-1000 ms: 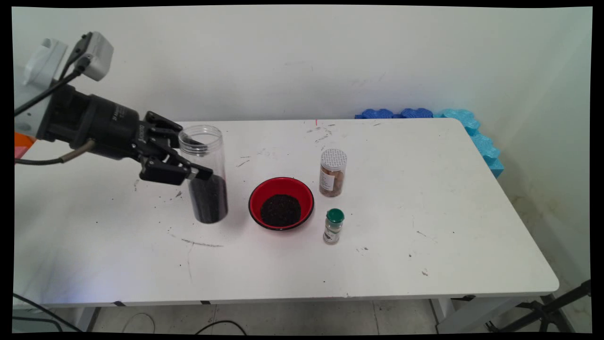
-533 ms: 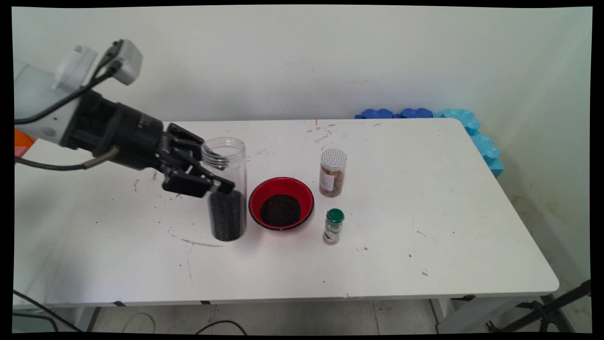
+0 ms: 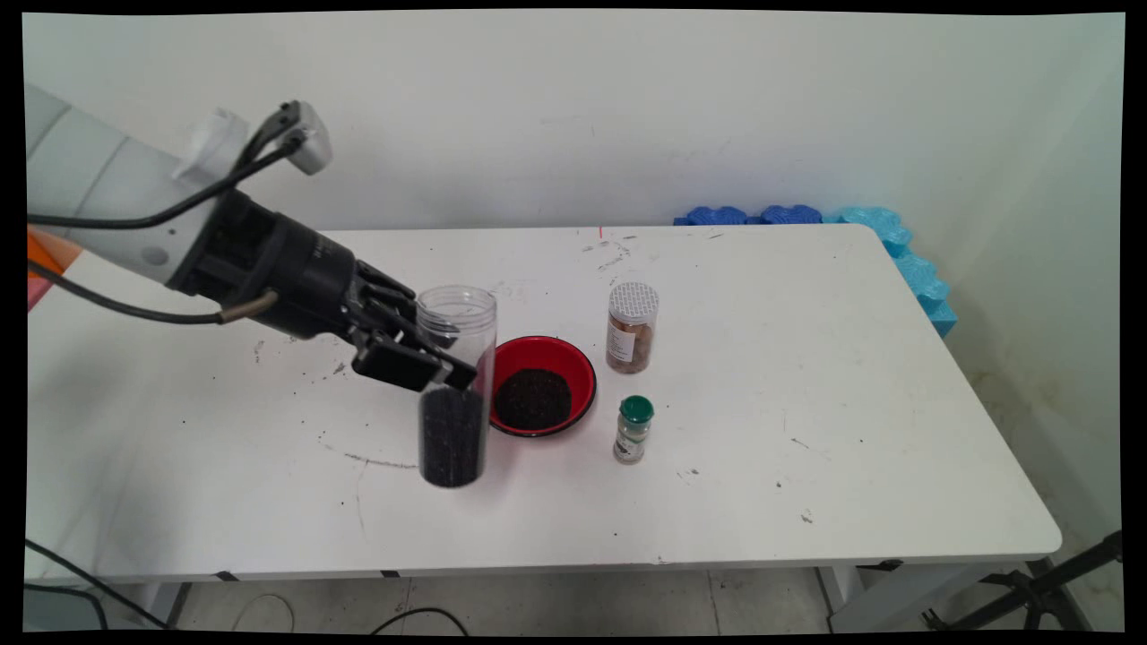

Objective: Pour the black seasoning powder in the red bowl

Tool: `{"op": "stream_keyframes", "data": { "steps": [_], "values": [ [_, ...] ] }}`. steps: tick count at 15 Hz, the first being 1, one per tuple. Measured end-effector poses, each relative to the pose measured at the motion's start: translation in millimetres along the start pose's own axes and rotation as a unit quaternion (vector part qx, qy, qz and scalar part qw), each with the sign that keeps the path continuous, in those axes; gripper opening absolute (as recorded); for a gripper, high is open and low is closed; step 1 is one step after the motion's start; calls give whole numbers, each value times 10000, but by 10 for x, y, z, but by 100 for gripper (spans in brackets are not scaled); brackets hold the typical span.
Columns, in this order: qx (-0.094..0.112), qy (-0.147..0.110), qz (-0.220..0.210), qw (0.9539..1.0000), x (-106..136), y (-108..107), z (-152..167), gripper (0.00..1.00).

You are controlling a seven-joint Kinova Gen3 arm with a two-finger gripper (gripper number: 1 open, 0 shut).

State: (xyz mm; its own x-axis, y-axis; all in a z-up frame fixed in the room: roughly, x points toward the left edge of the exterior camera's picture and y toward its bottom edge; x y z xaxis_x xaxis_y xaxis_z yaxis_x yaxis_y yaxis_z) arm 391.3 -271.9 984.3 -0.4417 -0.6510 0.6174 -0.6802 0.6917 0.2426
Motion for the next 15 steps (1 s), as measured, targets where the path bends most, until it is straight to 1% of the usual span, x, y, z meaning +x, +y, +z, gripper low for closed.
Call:
{"op": "stream_keyframes", "data": {
  "steps": [3, 8, 10, 13, 15],
  "values": [
    [-164, -164, -301, 9993, 55, 9, 94, 0],
    [-376, -292, -465, 9978, 115, -34, 202, 0],
    [-462, -366, -614, 9964, 135, -66, 246, 0],
    [-684, -546, -807, 9929, 161, -101, 305, 0],
    [-791, -663, -885, 9907, 171, -121, 328, 0]
  ]
}}
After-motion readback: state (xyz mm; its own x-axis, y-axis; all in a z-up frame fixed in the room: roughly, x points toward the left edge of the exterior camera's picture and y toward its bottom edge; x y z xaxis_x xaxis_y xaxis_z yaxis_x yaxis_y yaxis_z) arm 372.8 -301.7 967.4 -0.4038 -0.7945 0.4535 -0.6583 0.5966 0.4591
